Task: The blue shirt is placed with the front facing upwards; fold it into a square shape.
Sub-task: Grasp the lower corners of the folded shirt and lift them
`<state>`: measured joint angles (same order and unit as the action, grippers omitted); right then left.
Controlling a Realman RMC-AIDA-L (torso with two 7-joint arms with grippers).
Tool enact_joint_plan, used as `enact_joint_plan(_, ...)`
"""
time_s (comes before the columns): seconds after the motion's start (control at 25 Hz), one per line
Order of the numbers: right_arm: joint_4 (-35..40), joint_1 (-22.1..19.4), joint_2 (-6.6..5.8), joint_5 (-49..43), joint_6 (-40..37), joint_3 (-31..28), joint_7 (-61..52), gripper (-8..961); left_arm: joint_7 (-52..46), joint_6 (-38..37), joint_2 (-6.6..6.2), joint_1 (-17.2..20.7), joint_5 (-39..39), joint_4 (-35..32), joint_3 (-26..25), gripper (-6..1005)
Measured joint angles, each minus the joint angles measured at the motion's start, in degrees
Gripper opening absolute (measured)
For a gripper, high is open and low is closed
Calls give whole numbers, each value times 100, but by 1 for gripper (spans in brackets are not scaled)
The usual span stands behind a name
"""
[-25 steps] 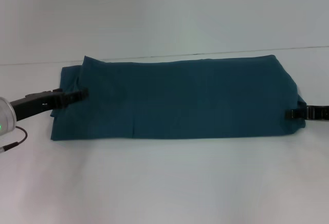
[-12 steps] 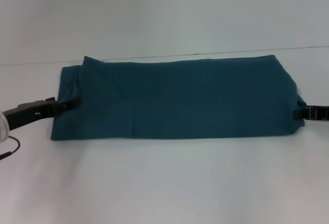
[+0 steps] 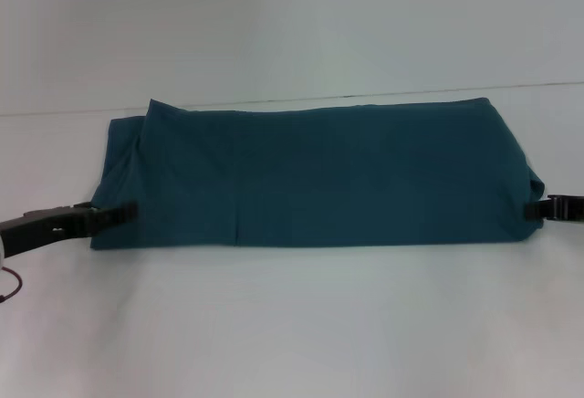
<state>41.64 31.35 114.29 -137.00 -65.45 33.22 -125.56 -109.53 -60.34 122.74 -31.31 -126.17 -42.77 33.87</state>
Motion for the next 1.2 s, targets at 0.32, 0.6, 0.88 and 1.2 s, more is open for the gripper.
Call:
enact_joint_plan(0.32, 0, -16, -3, 1, -8, 0, 4, 3, -16, 39, 8, -7, -134, -14, 46, 836)
enact_joint_plan(0.6, 2, -15, 3, 10, -12, 0, 5, 2, 18, 163, 35, -30, -148, 3, 275, 830)
enact_joint_plan(0.88, 2, -11, 5, 17, -12, 0, 5, 2, 18, 295, 48, -9, -154, -12, 266, 824)
enact_joint_plan(1.2, 2, -8, 5, 17, -11, 0, 5, 3, 27, 398, 49, -32, -166, 96, 345, 818)
